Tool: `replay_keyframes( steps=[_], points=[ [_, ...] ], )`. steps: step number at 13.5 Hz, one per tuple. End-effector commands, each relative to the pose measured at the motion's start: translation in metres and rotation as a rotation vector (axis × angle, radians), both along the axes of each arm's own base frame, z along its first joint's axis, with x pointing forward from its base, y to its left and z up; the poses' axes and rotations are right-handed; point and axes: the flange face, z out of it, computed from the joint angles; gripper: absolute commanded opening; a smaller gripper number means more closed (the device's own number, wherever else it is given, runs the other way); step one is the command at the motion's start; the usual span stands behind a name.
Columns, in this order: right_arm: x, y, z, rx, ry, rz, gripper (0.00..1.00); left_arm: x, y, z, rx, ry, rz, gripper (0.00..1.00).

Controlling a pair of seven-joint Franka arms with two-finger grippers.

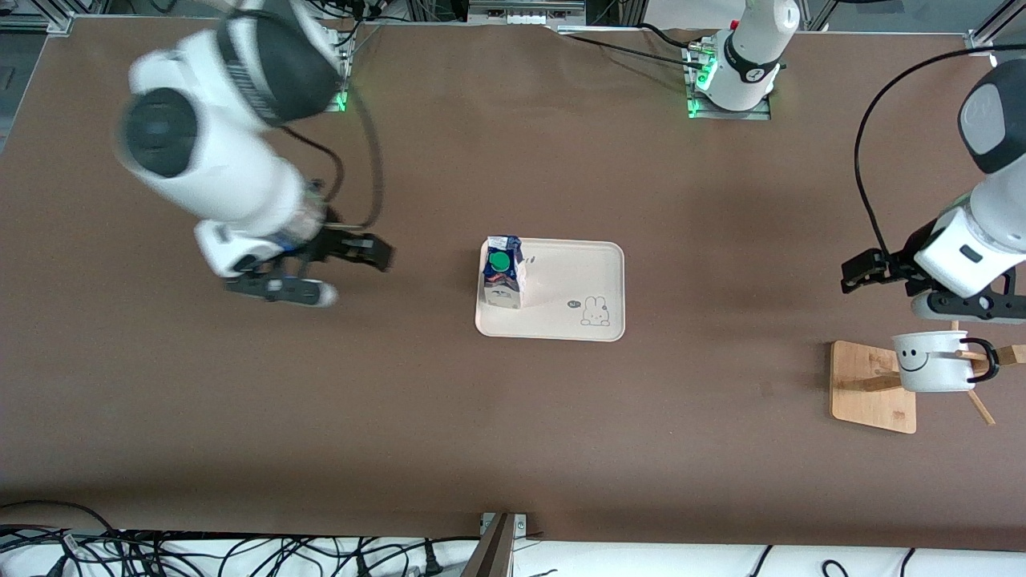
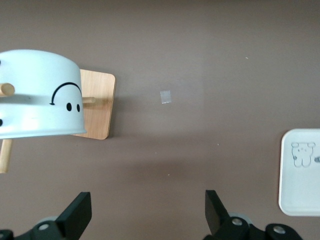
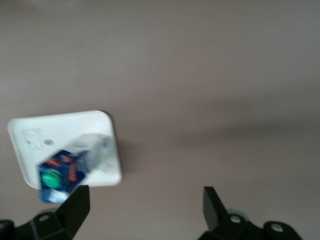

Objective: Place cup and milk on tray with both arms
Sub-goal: 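Open the right gripper and withdraw it while the left gripper reaches the mug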

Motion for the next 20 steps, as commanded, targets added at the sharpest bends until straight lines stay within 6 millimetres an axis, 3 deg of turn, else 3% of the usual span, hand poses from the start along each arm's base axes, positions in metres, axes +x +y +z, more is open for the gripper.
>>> replay_keyframes(
  steps=[1,3,7,10,14,17,20],
  points=[
    [-0.012,-0.070,0.025,0.023,0.020,0.120,1.00,0.018,0.005,-0.007,-0.008,0.007,0.118,1.00],
    [-0.030,-0.108,0.037,0.027,0.012,0.110,1.00,0.019,0.015,-0.012,-0.007,0.015,0.153,1.00],
    [-0.081,-0.156,0.045,-0.033,-0.065,0.145,1.00,0.014,0.046,-0.009,-0.006,0.018,0.199,1.00],
    [-0.078,-0.193,0.046,-0.037,-0.081,0.217,1.00,0.012,0.062,-0.009,-0.005,0.019,0.215,1.00],
    [-0.060,-0.196,0.052,-0.071,-0.099,0.230,1.00,0.011,0.076,-0.016,-0.007,0.027,0.246,1.00],
    [-0.048,-0.196,0.052,-0.091,-0.110,0.234,1.00,0.006,0.077,-0.021,-0.023,0.037,0.365,1.00],
    [-0.045,-0.199,0.068,-0.107,-0.135,0.219,1.00,0.012,0.072,-0.017,-0.029,-0.016,0.405,1.00]
  ],
)
